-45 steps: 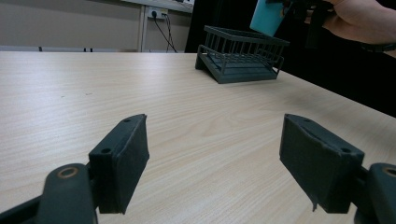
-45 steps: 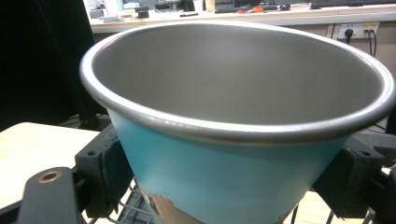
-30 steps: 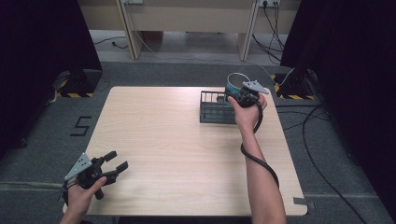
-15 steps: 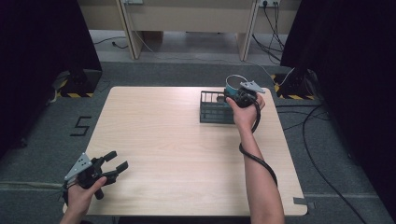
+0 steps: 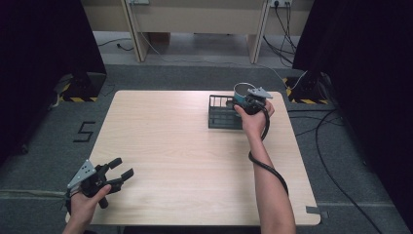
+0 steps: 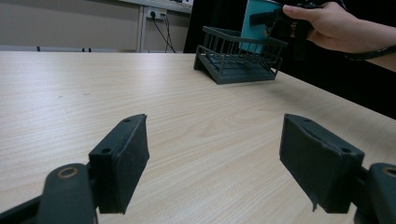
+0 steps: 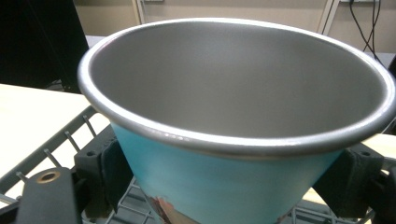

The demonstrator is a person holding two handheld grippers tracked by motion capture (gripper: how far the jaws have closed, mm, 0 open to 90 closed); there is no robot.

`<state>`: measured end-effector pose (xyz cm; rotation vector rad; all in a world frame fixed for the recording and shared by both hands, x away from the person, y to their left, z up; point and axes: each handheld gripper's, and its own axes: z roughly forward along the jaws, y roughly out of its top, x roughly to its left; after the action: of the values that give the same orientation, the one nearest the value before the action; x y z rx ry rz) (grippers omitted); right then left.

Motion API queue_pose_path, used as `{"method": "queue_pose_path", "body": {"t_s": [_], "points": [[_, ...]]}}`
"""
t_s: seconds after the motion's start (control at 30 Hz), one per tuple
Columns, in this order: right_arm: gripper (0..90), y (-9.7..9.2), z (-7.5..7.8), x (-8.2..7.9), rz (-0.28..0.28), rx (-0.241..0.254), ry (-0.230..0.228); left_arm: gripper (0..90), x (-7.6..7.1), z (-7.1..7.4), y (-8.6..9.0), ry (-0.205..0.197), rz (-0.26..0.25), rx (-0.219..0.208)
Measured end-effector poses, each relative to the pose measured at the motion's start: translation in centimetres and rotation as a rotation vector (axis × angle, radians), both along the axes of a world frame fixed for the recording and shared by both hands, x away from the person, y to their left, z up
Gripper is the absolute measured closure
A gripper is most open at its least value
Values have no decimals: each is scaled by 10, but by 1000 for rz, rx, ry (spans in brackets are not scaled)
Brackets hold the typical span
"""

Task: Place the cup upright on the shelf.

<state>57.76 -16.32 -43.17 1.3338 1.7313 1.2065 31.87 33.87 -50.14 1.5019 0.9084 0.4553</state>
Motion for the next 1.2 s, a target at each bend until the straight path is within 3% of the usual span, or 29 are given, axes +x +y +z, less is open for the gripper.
{"method": "queue_pose_path", "body": {"t_s": [0.77,1.2], "points": [[175,0,-12,4,-5,-19,40,231,0,0,0,-1,-1,-1],[173,2,-15,3,3,-46,30,231,0,0,0,0,-4,-1]]}}
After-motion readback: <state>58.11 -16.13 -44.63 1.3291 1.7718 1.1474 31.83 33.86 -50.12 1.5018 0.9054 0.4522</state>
